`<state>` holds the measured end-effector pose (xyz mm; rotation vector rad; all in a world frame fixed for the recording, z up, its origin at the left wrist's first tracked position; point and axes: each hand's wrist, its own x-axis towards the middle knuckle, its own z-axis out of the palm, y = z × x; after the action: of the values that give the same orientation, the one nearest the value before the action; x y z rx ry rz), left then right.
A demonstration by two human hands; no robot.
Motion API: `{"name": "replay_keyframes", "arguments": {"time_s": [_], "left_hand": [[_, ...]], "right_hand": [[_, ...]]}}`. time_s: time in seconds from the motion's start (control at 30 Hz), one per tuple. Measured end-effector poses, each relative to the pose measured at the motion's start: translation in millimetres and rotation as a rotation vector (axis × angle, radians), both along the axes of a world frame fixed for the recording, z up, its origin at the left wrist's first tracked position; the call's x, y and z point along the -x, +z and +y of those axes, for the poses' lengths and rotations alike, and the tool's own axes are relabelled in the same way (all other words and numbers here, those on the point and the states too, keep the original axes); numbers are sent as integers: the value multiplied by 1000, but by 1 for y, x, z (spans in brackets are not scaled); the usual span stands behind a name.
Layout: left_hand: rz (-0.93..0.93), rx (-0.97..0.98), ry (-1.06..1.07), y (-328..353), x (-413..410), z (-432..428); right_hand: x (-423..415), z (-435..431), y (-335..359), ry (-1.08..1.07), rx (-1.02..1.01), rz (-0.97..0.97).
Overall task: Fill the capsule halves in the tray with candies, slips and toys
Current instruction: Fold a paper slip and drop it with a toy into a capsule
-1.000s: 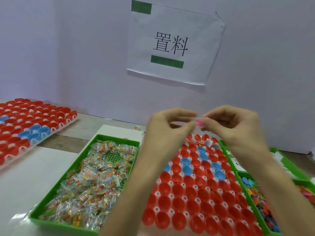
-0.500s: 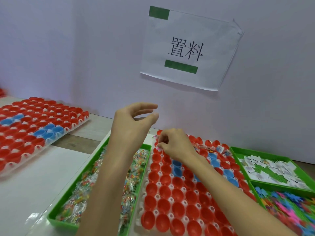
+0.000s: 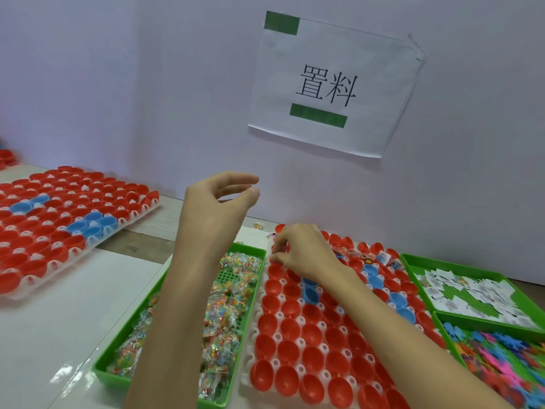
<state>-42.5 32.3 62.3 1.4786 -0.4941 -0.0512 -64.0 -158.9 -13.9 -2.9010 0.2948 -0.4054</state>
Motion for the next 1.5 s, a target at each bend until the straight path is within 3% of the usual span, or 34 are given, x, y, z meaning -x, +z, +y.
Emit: {"name": "replay_keyframes", "arguments": {"time_s": [0.2,0.4,0.63,0.73,0.83,1.13,1.3,1.5], "left_hand": [[-51,-55,23,-5,-6,2],[-62,-403,-36,-26,-19,-2],[51,-629,-130,-56,-25,-21],[90,-722,-157,-64,-24,-27],[128,-838,-221,-69,-22,-31],[109,-895,-196,-67,-22,-23],[100,-897,-172,-67,-22,-24],[30,-700,10,-52,-20,-24]], "right_hand": [[6,-4,4,-9,-82,17],[47,-26,33,-66,-247,-216],[165,-126,27,-485,-308,-353],[211,-155,0,-689,-290,-313],[234,-172,-27,-770,-281,-102],[224,-190,-17,-823,-325,89],[226,-186,-25,-835,-385,-60],[232,-179,-23,-836,-536,-343]]}}
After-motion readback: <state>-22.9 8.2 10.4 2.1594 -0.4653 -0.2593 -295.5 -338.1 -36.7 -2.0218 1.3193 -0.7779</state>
